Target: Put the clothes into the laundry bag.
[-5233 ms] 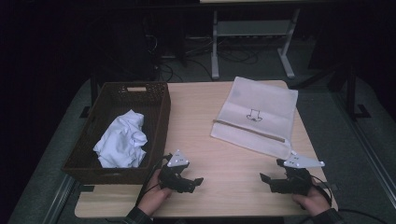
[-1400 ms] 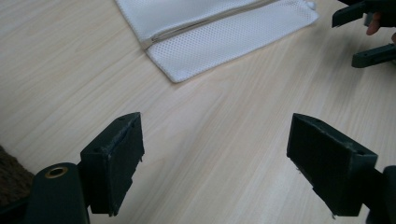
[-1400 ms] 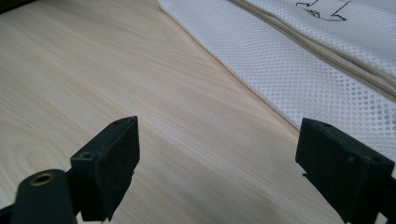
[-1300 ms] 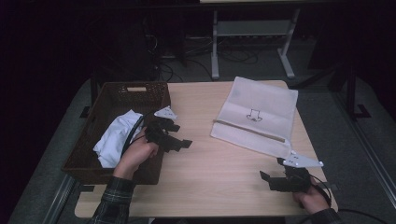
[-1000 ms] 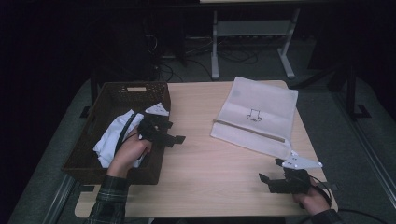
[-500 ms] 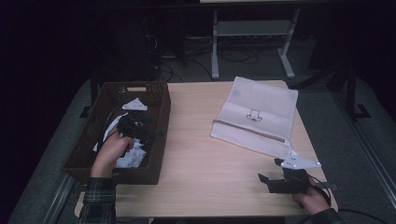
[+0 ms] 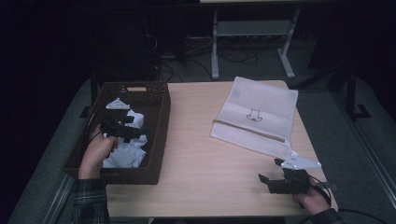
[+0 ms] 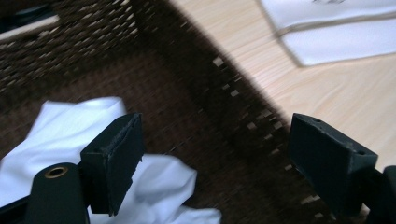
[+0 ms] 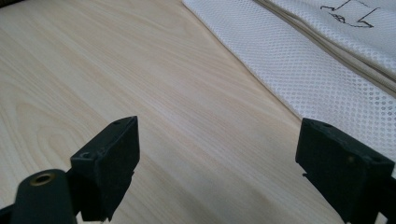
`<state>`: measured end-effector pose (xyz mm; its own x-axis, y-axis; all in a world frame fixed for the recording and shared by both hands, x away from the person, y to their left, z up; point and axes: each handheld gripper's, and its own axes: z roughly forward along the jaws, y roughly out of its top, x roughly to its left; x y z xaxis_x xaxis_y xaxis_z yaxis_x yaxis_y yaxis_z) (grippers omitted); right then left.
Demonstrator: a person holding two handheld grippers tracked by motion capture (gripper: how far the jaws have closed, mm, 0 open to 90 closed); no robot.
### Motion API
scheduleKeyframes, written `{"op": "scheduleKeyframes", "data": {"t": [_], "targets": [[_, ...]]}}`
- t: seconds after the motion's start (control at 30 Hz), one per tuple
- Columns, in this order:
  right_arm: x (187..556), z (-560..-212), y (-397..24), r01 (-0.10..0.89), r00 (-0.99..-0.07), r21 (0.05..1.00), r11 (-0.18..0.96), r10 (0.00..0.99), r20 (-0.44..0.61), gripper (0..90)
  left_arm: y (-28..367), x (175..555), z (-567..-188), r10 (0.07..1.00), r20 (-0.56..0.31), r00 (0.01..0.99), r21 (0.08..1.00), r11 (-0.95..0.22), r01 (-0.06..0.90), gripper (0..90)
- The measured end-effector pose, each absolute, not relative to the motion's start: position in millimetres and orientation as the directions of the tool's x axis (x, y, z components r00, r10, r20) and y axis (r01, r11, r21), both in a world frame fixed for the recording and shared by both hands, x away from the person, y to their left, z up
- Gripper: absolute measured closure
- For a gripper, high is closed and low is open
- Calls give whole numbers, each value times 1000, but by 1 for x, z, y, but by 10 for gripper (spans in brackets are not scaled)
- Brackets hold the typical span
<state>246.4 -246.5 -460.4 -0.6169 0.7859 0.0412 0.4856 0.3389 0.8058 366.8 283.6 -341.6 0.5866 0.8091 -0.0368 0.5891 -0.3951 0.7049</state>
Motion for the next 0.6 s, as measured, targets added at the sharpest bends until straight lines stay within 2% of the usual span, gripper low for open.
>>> {"op": "scheduleKeyframes", "data": {"t": [0.6], "targets": [[246,-461,-247,487,-611,804,340,790,36,128,333,374,-370,885,-44,464,636,-334,696,182]]}}
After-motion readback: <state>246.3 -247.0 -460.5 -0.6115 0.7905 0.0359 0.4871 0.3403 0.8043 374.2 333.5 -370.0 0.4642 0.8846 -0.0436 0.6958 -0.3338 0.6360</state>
